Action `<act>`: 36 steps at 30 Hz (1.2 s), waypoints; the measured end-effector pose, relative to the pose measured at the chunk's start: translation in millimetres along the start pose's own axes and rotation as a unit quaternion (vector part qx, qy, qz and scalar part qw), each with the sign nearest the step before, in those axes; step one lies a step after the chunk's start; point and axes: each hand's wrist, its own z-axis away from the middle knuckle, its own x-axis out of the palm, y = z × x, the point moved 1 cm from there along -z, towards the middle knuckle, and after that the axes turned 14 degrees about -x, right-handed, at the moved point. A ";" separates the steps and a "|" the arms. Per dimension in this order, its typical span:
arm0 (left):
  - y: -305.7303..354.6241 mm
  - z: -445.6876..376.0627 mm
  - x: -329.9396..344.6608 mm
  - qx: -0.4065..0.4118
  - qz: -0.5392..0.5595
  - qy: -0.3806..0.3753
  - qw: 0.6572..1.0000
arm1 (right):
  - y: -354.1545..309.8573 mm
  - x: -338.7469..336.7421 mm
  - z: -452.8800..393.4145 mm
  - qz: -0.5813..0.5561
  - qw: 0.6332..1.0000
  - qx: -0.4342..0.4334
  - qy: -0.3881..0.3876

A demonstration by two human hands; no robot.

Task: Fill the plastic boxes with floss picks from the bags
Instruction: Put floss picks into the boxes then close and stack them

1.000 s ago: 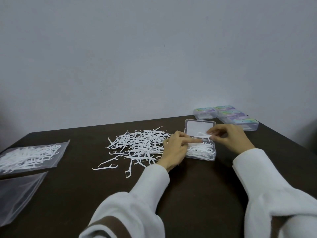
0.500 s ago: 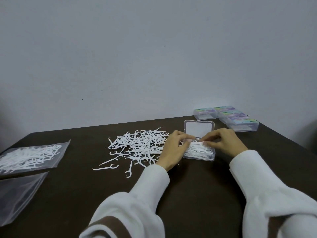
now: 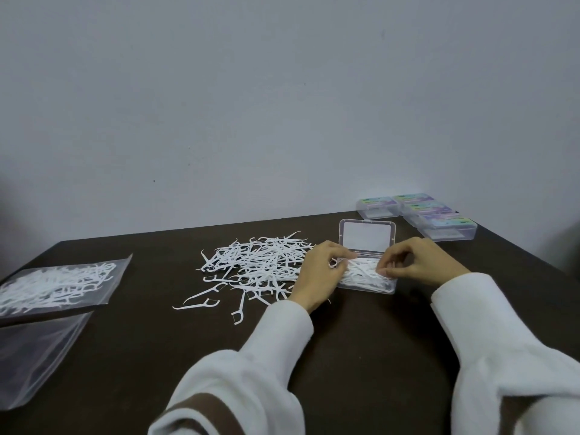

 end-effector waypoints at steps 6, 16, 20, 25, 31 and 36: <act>1.1 0.8 0.7 0.003 0.006 -0.005 1.000 | 4.8 2.6 -0.1 0.033 0.997 -0.009 0.075; 1.3 2.3 1.6 -0.015 0.035 -0.016 0.999 | 4.3 5.9 -2.9 0.070 0.997 0.008 0.045; -0.6 -0.5 -0.1 0.010 -0.018 0.035 0.999 | 1.4 8.1 -3.6 0.115 0.991 0.013 0.068; -0.4 -0.2 -0.8 0.025 -0.017 0.046 0.998 | 1.4 9.8 -4.6 0.148 0.985 0.022 0.085; -1.1 2.1 2.4 0.040 -0.035 0.043 0.998 | -1.4 11.2 -4.8 0.134 0.988 -0.007 0.079; -1.6 1.5 -0.2 0.040 -0.002 0.052 0.998 | -2.7 12.2 -5.2 0.128 0.990 -0.001 0.054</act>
